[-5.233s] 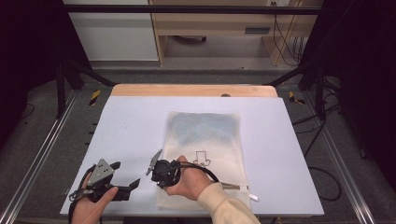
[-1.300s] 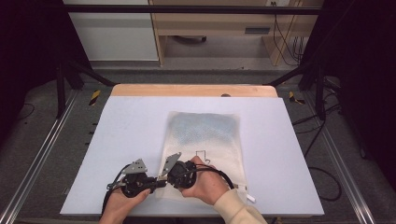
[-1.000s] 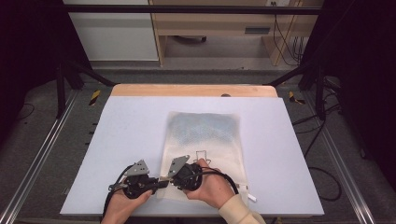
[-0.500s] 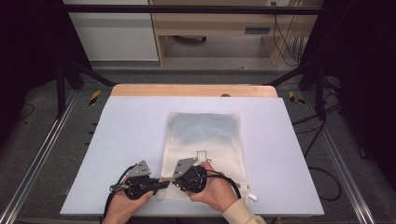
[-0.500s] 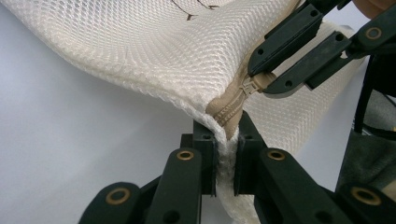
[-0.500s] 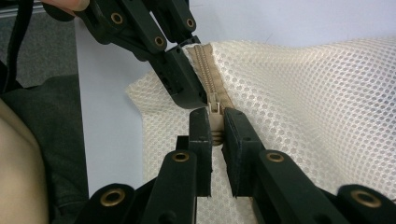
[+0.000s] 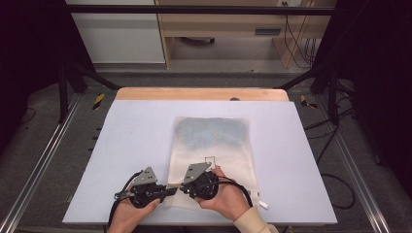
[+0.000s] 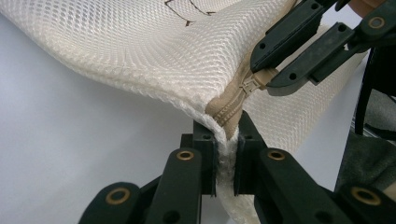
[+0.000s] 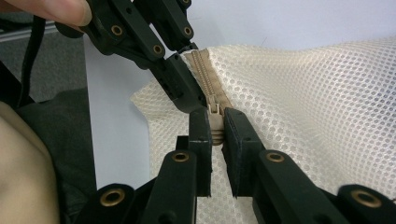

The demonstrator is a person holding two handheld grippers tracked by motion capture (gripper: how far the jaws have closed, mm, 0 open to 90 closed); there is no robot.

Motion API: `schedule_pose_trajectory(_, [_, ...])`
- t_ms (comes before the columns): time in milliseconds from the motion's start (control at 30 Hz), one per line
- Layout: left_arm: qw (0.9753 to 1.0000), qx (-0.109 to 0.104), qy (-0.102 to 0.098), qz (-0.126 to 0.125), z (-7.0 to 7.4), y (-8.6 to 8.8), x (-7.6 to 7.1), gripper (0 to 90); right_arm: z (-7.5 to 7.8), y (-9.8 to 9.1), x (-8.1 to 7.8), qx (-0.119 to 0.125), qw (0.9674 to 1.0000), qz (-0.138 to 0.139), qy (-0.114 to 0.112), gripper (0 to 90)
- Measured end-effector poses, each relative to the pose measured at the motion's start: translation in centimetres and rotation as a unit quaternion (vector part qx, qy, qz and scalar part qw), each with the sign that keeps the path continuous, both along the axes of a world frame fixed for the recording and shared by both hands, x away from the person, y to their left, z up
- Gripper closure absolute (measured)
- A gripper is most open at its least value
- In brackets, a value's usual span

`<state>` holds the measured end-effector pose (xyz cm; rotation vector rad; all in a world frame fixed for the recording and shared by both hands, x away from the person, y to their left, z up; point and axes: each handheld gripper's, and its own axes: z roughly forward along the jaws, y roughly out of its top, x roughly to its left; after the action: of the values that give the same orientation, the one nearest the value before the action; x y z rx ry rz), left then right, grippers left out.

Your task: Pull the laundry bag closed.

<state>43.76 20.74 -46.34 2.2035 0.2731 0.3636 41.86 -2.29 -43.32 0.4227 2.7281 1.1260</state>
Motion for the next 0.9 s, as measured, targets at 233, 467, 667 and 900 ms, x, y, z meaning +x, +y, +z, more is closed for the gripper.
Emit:
schedule_pose_trajectory(233, [1.0,0.006,-0.006,0.0,0.09,-0.23,-0.18,82.3,0.04,-0.05,-0.2,-0.005,1.0,-0.001,-0.003,82.3])
schedule_pose_trajectory(467, [1.0,0.007,-0.006,-0.002,0.03,-0.25,-0.11,82.3,0.01,-0.12,-0.19,-0.012,0.9999,-0.001,-0.005,82.3])
schedule_pose_trajectory(667, [1.0,0.005,-0.006,-0.002,0.05,-0.38,-0.26,82.2,0.05,-0.32,-0.31,-0.016,0.9999,-0.005,-0.005,82.3])
schedule_pose_trajectory(900, [0.9999,0.008,-0.006,-0.003,0.02,-0.38,-0.22,82.3,-0.23,-0.69,-0.1,-0.018,0.9998,-0.009,0.0,82.3])
